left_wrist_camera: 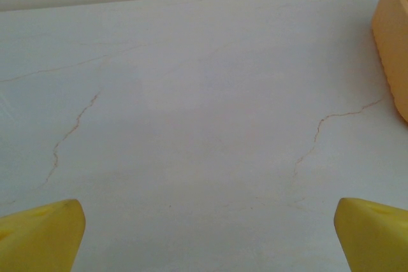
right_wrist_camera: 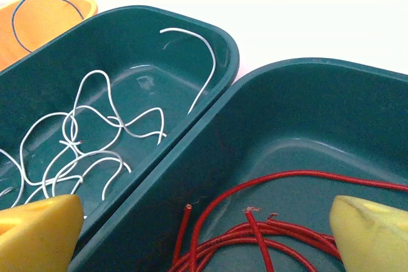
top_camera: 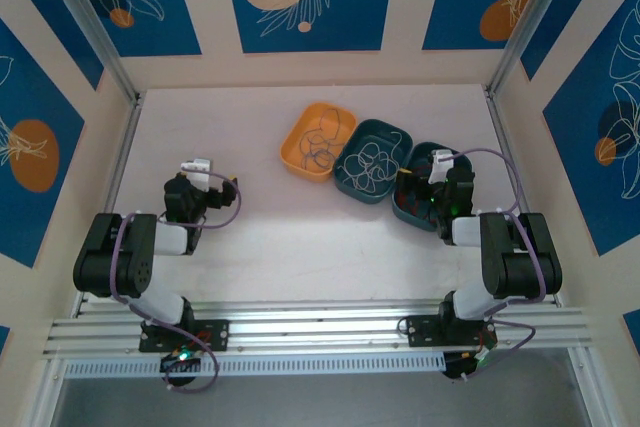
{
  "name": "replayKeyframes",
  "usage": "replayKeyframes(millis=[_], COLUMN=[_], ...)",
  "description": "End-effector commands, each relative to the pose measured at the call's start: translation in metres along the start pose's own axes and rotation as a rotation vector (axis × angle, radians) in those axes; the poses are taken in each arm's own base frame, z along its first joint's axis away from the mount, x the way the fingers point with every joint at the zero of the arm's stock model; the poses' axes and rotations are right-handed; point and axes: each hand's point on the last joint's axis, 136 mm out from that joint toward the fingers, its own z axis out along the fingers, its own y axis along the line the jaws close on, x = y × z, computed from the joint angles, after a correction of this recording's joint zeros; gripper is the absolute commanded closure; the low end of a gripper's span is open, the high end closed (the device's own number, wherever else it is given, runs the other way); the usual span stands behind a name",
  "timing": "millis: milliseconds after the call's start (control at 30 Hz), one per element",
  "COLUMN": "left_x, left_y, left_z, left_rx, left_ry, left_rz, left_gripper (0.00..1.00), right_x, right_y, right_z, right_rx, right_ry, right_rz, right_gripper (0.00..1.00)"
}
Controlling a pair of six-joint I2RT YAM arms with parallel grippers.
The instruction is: Untangle the cables
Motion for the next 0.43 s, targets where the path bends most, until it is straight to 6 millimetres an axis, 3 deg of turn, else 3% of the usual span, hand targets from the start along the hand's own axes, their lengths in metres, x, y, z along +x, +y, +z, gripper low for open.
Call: replayKeyframes(millis=[0,400], left_x=[-0.0047,-0.0045], left_y=[0.0060,0.0028], left_z=[-0.0003,0.0001], left_rx=[-0.017,0.002], left_ry=[-0.011,-0.010], left_rz=[0.000,0.006], left_gripper=[0.00,0.00], right_x=[-0.0074,-0.0074], right_y=[0.0033,0.0035], right_z=[0.0029,0.0029], right_rx=[-0.020,-0.020], right_ry=[-0.014,-0.014], right_rz=[-0.020,-0.020], right_gripper=[0.01,0.01])
